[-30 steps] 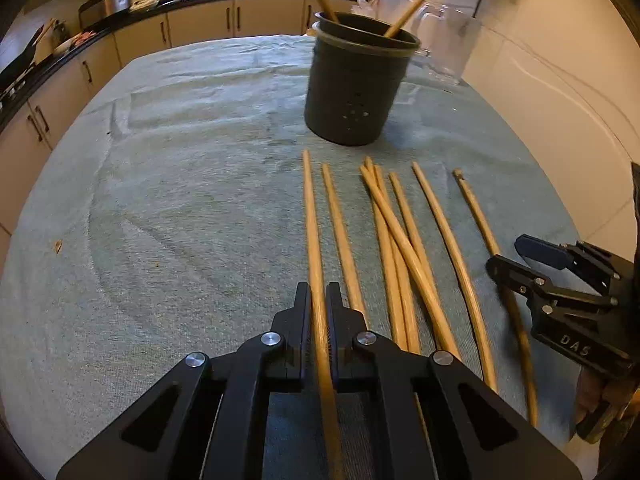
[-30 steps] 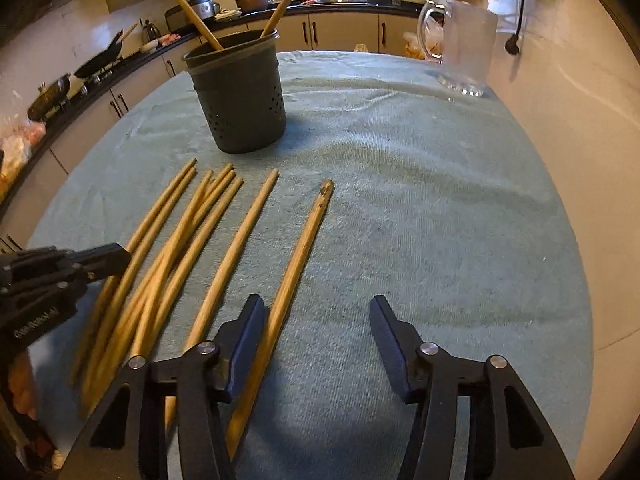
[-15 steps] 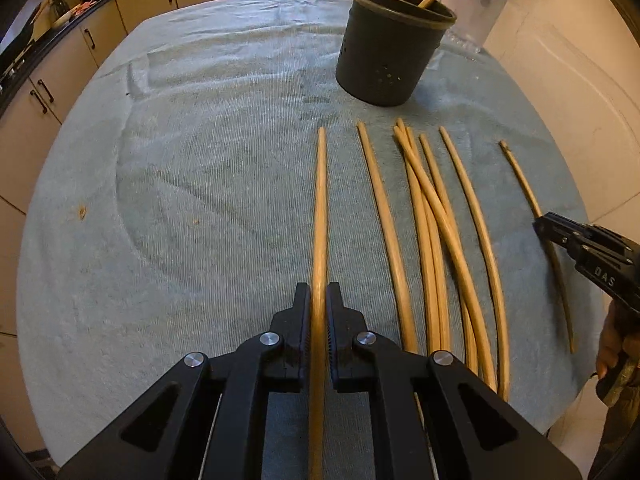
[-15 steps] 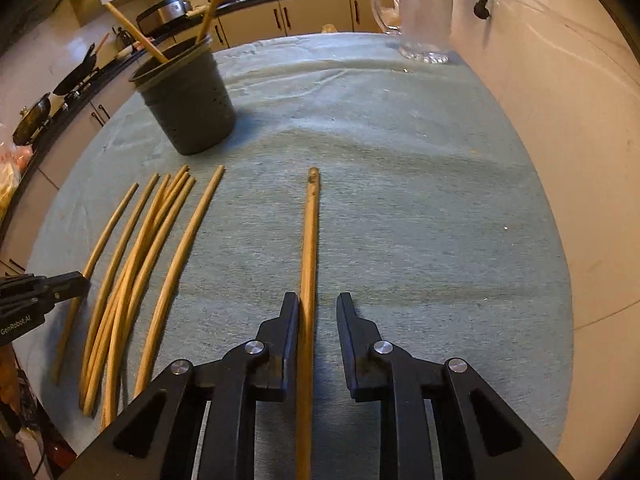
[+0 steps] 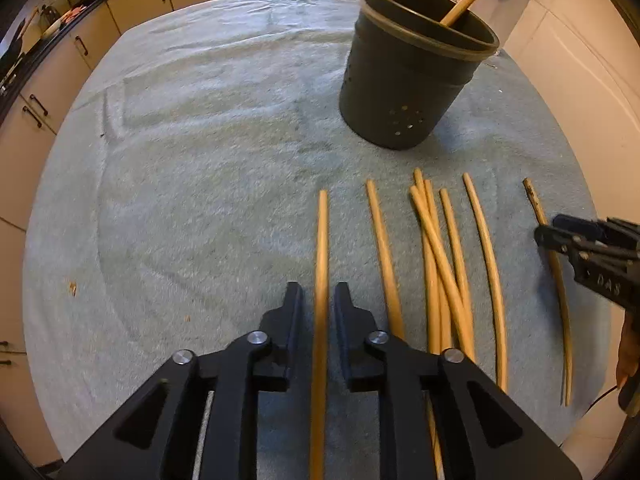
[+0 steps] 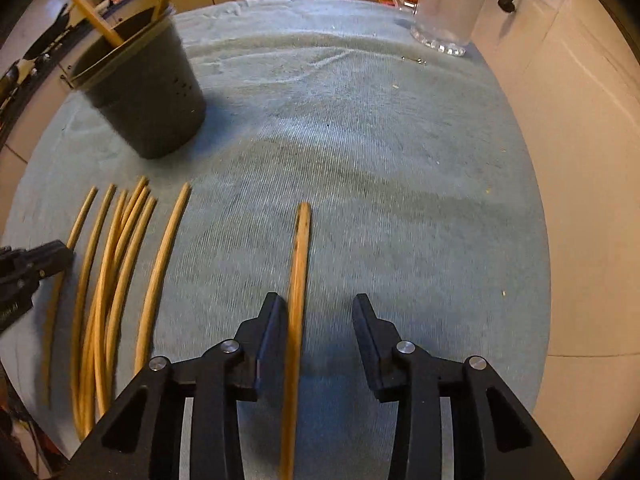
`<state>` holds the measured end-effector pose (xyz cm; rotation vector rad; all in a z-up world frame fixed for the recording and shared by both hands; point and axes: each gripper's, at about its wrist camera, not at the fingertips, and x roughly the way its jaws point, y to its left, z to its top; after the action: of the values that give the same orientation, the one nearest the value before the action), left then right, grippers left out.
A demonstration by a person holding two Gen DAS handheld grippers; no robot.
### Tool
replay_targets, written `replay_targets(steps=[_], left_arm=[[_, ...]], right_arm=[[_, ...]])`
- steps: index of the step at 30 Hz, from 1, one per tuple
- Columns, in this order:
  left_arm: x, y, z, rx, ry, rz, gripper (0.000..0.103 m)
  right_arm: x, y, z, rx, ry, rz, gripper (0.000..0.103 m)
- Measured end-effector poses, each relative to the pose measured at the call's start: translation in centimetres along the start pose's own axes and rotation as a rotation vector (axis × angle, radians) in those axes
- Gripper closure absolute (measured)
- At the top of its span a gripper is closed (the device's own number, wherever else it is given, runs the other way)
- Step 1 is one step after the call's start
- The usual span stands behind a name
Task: Organize utensils
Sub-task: 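Close the left tool on a chopstick while the right tool grasps another, then raise both held chopsticks upright and carry them above the grey holder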
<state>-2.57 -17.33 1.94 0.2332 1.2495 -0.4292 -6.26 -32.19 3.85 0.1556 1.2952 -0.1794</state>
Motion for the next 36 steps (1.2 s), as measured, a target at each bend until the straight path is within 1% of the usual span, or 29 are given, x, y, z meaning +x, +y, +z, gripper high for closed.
replay_targets(steps=[2, 3, 4, 5, 6, 8, 12, 18, 21, 23, 25, 30, 34, 36], left_arm=[[-0.1, -0.2, 0.1, -0.001, -0.009, -0.005, 0.078], [-0.1, -0.3, 0.1, -0.002, -0.02, -0.001, 0.079], [-0.3, -0.4, -0.1, 0.004, -0.04, 0.004, 0.084], [-0.4, -0.4, -0.2, 0.007, -0.054, 0.0, 0.097], [-0.6, -0.3, -0.5, 0.002, -0.069, -0.016, 0.097], [-1.6, -0.1, -1.0, -0.018, -0.116, -0.033, 0.097], [-5.0, 0.4, -2.4, -0.036, -0.221, -0.027, 0.097], [-10.0, 0.4, -4.8, -0.056, -0.345, -0.048, 0.097], [-12.1, 0.0, -5.8, -0.062, -0.405, -0.065, 0.097], [-13.1, -0.2, -6.3, -0.066, -0.44, -0.066, 0.097], [-14.4, -0.6, -7.3, -0.065, -0.472, -0.062, 0.097], [-16.9, -1.5, -10.0, -0.029, -0.554, -0.034, 0.097], [-18.3, -2.5, -12.2, 0.018, -0.597, -0.003, 0.097], [-18.8, -2.7, -13.0, 0.034, -0.606, 0.001, 0.097]], right_arm=[[0.2, 0.1, 0.9, 0.005, 0.013, 0.005, 0.063], [0.2, 0.1, 1.2, 0.006, 0.01, 0.007, 0.068], [0.1, 0.2, 1.3, 0.003, -0.004, 0.008, 0.074], [0.0, 0.3, 1.1, 0.0, -0.012, 0.008, 0.091], [-0.1, 0.3, 1.0, 0.004, -0.023, 0.009, 0.095], [-0.5, 0.0, 0.6, 0.02, -0.048, 0.042, 0.095], [-2.7, -1.0, -1.0, 0.061, -0.146, 0.083, 0.096], [-7.8, -1.2, -3.9, 0.071, -0.313, 0.108, 0.096], [-10.5, -0.8, -5.4, 0.07, -0.381, 0.127, 0.096], [-11.4, -1.4, -6.4, 0.066, -0.419, 0.13, 0.096], [-12.9, -1.2, -7.4, 0.063, -0.465, 0.137, 0.096], [-15.5, -0.5, -9.5, 0.048, -0.538, 0.16, 0.095], [-17.3, 0.4, -11.5, 0.019, -0.589, 0.147, 0.095], [-18.2, 0.7, -12.3, 0.005, -0.614, 0.147, 0.095]])
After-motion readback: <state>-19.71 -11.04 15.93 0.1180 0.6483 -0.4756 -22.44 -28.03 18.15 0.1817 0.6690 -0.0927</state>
